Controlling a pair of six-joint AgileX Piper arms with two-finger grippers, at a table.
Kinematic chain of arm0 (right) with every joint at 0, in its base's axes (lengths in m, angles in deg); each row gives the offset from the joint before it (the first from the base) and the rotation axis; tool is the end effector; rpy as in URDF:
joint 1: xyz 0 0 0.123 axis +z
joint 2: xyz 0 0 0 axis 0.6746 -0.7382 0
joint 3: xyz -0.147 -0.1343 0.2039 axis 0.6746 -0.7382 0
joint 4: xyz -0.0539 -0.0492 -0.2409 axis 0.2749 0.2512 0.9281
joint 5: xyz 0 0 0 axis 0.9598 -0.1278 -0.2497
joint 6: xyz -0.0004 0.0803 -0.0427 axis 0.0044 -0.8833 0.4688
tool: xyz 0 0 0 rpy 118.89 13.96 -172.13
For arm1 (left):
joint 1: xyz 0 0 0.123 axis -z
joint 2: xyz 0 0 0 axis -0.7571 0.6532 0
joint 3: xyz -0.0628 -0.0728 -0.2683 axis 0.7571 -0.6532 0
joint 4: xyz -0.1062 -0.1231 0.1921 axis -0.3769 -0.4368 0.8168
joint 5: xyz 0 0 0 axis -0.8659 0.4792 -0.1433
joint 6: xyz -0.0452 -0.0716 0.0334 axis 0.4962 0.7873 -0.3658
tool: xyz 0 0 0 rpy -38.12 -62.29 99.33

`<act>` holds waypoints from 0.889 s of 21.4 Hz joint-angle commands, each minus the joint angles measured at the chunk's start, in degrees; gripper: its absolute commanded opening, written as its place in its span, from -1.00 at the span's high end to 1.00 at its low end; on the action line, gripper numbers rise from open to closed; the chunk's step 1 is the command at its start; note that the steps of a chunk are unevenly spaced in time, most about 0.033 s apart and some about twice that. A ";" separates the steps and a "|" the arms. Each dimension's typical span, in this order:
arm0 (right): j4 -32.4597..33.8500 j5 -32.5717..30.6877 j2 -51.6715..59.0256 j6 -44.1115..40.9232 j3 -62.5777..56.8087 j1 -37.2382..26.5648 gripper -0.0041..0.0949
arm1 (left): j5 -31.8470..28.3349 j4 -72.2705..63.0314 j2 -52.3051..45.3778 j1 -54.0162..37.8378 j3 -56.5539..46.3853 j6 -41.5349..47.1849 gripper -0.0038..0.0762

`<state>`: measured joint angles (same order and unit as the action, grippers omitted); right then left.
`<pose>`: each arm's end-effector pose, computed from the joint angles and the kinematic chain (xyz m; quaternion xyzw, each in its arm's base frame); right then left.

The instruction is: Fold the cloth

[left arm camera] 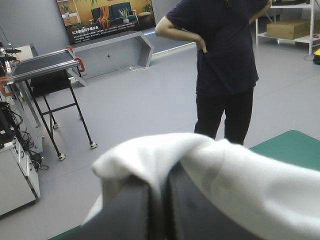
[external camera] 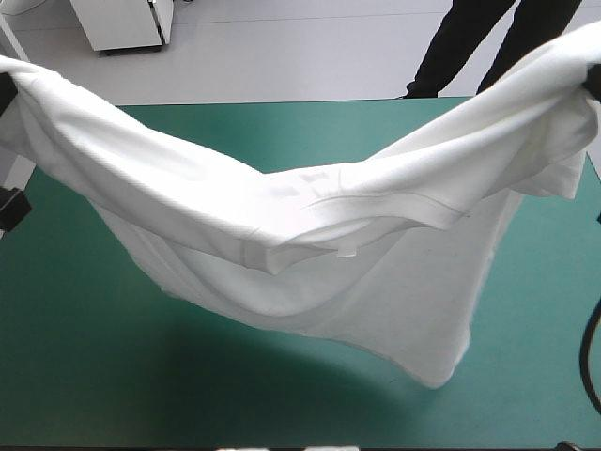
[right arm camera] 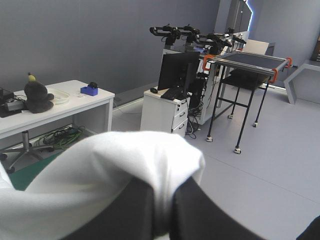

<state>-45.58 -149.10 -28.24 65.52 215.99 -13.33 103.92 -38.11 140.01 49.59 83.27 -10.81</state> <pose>0.0424 0.0296 0.6523 -0.2286 0.6396 0.1616 0.7159 0.0568 -0.0348 0.6318 0.2066 0.6751 -0.0689 0.7048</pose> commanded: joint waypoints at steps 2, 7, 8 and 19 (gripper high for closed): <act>5.97 3.09 -3.58 -1.34 0.21 0.03 0.94 | -3.43 -0.28 3.14 0.13 0.70 1.37 0.96; 17.41 0.39 -13.35 -3.05 -0.44 0.03 0.94 | -2.04 0.06 11.48 0.13 -2.48 1.61 0.96; 21.43 0.41 -16.38 -3.42 -2.66 0.03 0.94 | -1.85 0.06 14.58 0.13 -4.11 1.61 0.96; 21.17 13.10 -33.86 -4.96 -14.52 -10.92 0.94 | -14.16 -10.74 40.32 0.13 -6.29 -6.80 0.96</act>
<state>-25.69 -142.44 -62.66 60.84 200.11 -21.71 96.27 -42.80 180.07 49.65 75.52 -15.79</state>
